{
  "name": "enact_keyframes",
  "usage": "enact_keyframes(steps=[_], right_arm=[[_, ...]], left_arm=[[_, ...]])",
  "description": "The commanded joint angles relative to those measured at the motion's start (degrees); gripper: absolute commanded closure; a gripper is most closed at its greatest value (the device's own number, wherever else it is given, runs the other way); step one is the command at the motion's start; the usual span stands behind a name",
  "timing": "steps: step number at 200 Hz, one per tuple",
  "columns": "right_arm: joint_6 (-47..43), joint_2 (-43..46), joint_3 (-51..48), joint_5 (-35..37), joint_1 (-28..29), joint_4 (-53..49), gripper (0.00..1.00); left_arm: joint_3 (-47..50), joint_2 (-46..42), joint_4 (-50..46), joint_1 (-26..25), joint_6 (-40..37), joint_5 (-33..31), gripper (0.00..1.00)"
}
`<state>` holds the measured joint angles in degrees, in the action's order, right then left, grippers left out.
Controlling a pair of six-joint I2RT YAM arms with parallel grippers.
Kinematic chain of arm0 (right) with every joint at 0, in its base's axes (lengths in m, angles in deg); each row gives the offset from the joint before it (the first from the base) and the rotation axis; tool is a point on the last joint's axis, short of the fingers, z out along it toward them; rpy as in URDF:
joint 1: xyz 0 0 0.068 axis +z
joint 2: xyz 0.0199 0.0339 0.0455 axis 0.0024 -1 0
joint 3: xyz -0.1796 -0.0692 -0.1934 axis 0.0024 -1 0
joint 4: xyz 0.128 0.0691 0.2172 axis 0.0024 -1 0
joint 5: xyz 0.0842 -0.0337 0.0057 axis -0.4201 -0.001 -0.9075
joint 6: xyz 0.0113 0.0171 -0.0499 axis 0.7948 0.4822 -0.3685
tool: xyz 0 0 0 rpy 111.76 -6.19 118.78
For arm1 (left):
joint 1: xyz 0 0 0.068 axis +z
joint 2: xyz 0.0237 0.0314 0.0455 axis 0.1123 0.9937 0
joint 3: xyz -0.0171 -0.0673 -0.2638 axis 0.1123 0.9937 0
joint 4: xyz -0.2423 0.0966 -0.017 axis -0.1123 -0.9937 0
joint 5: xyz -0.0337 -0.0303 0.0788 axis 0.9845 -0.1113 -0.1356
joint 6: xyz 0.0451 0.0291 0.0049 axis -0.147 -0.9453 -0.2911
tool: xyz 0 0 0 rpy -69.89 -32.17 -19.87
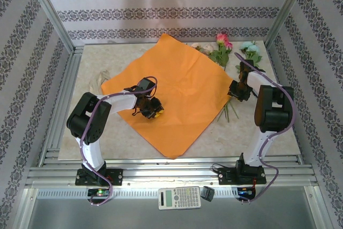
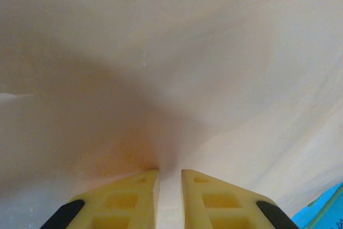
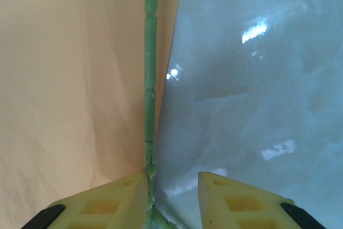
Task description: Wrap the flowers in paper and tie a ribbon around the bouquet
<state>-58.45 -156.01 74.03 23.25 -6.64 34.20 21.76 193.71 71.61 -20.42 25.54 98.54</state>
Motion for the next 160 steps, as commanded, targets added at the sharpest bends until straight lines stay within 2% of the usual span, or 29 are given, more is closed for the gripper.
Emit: enact_keyframes(steps=[1,160], right_arm=[[-1.2,-1.8,2.3,-0.4,0.9,0.6,0.70],[1.1,-1.0,5.2,-0.7,1.9,1.8,0.67]], left_arm=[[-0.7,-0.1,-4.8,0.9,-1.9,-2.4,0.81],[-1.2,0.2,-7.1,2.3,-4.9,-2.5,0.81]])
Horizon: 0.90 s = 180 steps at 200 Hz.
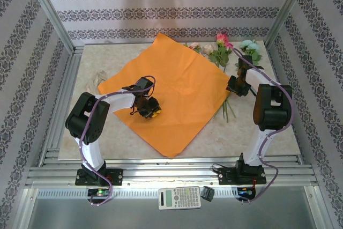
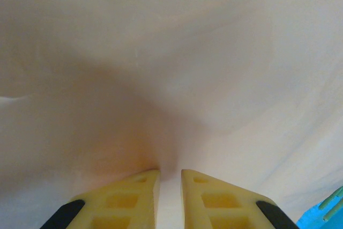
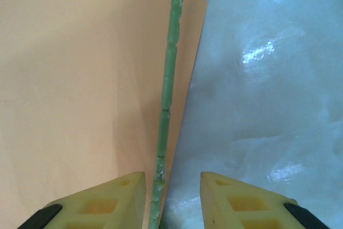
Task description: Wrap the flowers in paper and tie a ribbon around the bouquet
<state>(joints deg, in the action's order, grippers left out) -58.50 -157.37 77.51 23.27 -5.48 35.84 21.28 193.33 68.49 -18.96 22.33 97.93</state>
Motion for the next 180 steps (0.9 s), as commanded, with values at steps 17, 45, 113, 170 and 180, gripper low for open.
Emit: enact_keyframes(steps=[17,45,113,170,180], right_arm=[[1.3,-1.6,2.8,-1.3,1.0,-0.3,0.67],[1.4,-4.4,3.7,-1.4,1.4,-0.1,0.69],[0.5,-5.6,4.8,0.9,2.3,-0.6,0.88],[-1.9,1.4,4.9,5.5,4.0,-2.0,0.95],[-2.3,2.7,5.1,6.1,4.3,-2.5,0.98]], left_arm=[[-0.8,0.8,-4.2,0.7,-1.9,-1.8,0.81],[-1.2,0.9,-4.6,0.8,-2.1,-1.7,0.81],[-1.4,0.9,-4.7,0.8,-2.1,-1.5,0.82],[-1.5,1.6,-4.2,0.8,-2.1,-1.5,0.82],[-1.4,1.7,-4.1,0.8,-2.0,-1.5,0.82]])
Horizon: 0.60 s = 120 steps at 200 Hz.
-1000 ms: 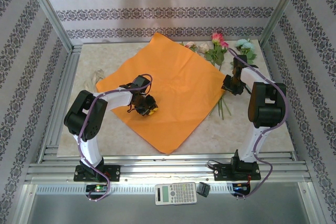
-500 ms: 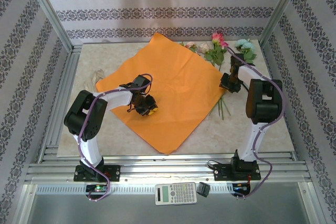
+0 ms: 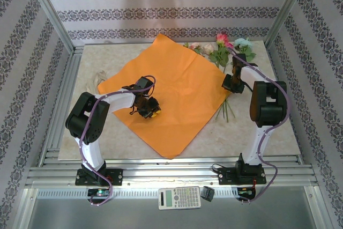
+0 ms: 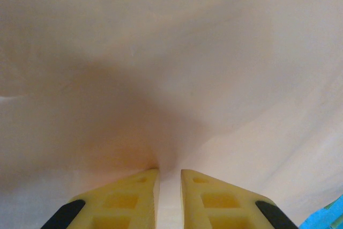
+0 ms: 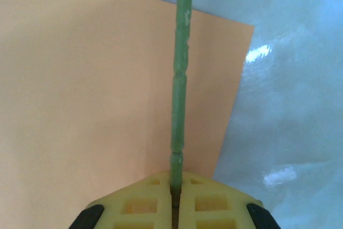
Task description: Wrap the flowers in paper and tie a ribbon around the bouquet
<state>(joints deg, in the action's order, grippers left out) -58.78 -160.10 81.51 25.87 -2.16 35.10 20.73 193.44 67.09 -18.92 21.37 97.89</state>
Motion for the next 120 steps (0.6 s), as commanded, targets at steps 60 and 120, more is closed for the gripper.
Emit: enact_keyframes(steps=[60,120], right_arm=[[-4.1,15.0,0.1,4.8,5.2,-1.2,1.00],[-1.2,15.1,-0.3,-7.1,24.3,7.3,1.00]], left_arm=[[-1.1,2.1,-2.3,0.7,-1.2,-1.5,0.82],[2.2,-0.4,-1.3,0.7,-0.8,-1.0,0.86]])
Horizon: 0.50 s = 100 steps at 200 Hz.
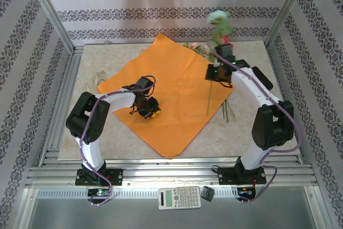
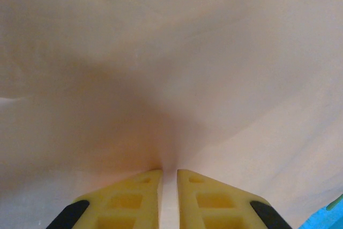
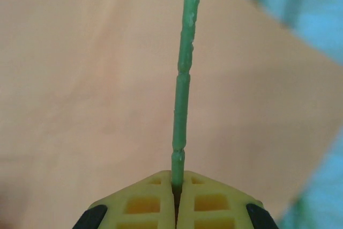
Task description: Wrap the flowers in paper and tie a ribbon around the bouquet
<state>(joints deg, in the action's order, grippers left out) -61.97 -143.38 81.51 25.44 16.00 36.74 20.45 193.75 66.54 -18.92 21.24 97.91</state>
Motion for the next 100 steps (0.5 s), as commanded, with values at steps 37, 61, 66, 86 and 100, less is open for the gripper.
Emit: enact_keyframes(steps=[37,61,66,86,100], right_arm=[[8.1,-10.6,4.5,-10.3,13.7,11.2,1.00],[13.2,-16.7,6.4,-11.9,15.2,15.2,1.00],[13.8,-17.7,6.7,-12.0,15.5,15.9,1.00],[16.3,-21.3,7.8,-12.4,16.5,17.4,1.00],[17.0,-24.0,8.9,-13.1,17.2,17.4,1.00]], left_arm=[[6.4,-3.9,-0.8,0.7,-0.7,-0.9,0.87],[9.1,-5.6,0.1,0.7,0.0,-0.4,0.87],[9.4,-5.9,0.1,0.7,0.0,-0.4,0.87],[10.3,-6.9,-0.3,0.6,-0.1,-0.7,0.87],[10.9,-7.4,0.2,0.7,0.1,-0.5,0.87]])
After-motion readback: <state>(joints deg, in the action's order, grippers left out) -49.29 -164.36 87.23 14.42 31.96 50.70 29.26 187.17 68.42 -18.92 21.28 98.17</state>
